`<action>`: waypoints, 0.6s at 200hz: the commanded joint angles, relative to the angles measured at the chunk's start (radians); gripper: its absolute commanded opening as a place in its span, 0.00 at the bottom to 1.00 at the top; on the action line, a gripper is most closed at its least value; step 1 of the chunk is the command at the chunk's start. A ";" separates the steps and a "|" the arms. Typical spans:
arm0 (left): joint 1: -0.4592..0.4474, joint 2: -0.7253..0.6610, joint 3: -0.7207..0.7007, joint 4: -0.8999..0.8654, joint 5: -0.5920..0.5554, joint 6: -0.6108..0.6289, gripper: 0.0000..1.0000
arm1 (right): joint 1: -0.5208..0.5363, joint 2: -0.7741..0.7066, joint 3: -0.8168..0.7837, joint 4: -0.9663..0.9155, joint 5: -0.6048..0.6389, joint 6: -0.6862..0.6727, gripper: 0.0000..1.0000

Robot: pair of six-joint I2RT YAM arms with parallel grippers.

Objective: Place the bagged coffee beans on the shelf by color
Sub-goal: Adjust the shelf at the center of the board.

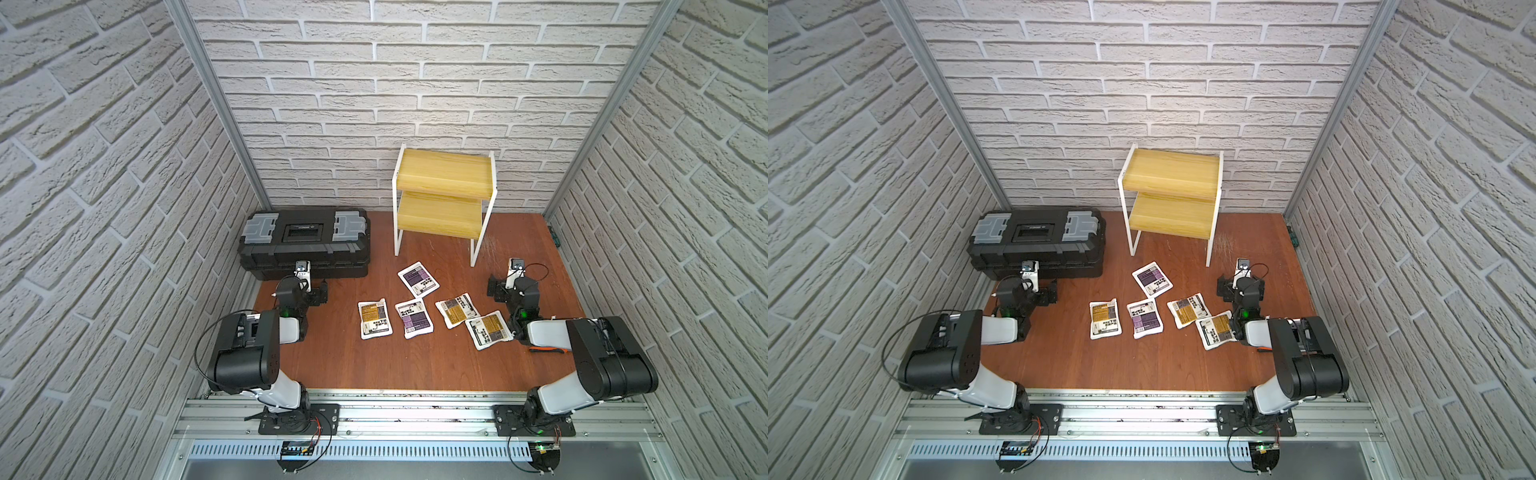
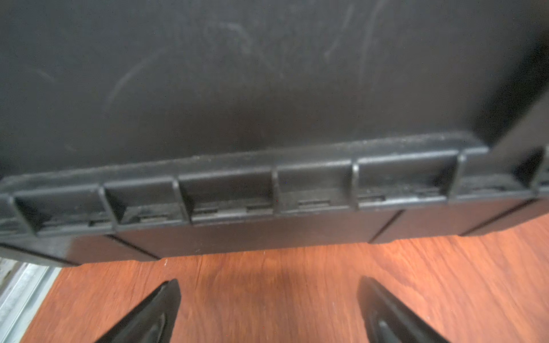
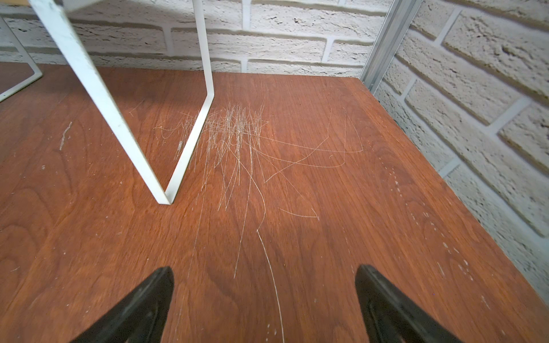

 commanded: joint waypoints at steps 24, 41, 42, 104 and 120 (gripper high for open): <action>0.006 -0.018 0.022 0.012 0.017 0.002 0.98 | -0.003 -0.017 -0.017 0.053 -0.005 -0.006 1.00; 0.005 -0.086 0.080 -0.138 -0.018 -0.012 0.99 | -0.002 -0.077 0.020 -0.044 0.042 0.008 0.99; 0.005 -0.091 0.085 -0.154 -0.019 -0.012 0.99 | -0.002 -0.085 0.027 -0.065 0.046 0.011 0.99; -0.143 -0.424 0.243 -0.702 -0.147 -0.118 0.99 | -0.008 -0.124 0.480 -1.137 0.077 0.467 0.99; -0.219 -0.509 0.231 -0.779 -0.193 -0.142 0.98 | -0.008 -0.160 0.450 -1.155 -0.031 0.494 0.99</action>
